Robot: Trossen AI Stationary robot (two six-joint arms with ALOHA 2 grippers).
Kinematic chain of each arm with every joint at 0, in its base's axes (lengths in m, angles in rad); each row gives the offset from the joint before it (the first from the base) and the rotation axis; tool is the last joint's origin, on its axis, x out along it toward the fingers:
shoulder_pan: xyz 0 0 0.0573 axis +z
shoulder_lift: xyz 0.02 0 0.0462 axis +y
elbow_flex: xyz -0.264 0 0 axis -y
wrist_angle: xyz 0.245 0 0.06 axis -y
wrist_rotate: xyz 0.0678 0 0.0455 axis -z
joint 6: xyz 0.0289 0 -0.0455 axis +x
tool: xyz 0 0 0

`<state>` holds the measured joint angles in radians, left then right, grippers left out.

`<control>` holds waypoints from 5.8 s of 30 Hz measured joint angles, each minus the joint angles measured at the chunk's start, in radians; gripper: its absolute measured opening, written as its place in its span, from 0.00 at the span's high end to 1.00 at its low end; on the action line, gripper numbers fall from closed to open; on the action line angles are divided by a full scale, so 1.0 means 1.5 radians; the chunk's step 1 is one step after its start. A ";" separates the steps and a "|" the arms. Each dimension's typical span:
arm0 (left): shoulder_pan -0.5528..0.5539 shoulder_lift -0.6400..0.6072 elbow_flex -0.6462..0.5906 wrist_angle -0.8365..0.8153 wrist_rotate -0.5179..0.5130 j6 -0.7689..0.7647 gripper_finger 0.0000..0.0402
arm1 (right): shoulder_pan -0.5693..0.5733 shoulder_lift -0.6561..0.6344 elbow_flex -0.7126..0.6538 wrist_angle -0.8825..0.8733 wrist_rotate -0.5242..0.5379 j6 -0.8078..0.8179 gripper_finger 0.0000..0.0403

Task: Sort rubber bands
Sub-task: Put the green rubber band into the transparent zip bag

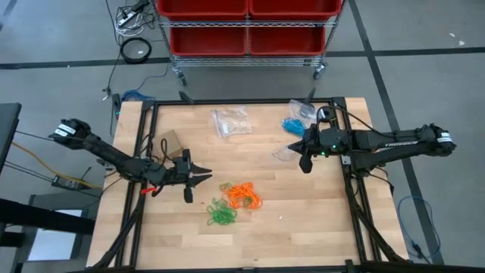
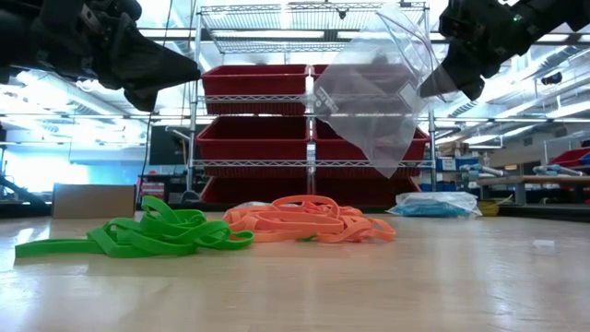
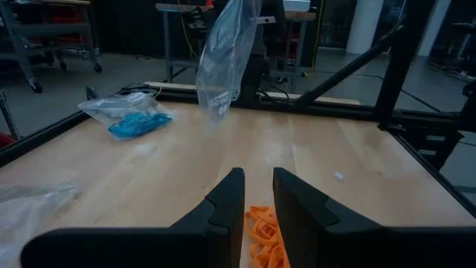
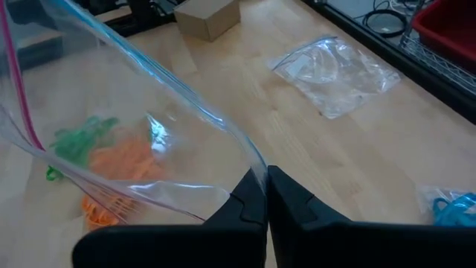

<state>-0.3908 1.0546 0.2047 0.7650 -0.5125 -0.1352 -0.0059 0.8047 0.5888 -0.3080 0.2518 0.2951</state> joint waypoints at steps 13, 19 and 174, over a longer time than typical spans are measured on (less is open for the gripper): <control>0.000 0.000 0.000 0.000 0.000 0.000 0.80 | 0.003 0.000 0.000 0.000 0.002 -0.024 1.00; 0.000 0.000 0.000 0.000 0.000 0.000 0.80 | 0.015 0.000 0.000 0.000 0.013 -0.029 1.00; 0.004 0.001 0.000 0.149 -0.051 -0.054 0.80 | 0.061 0.031 0.000 -0.042 -0.048 0.010 1.00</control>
<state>-0.3851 1.0554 0.2050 0.9880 -0.5889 -0.2161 0.0853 0.8509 0.5892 -0.3710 0.1801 0.3099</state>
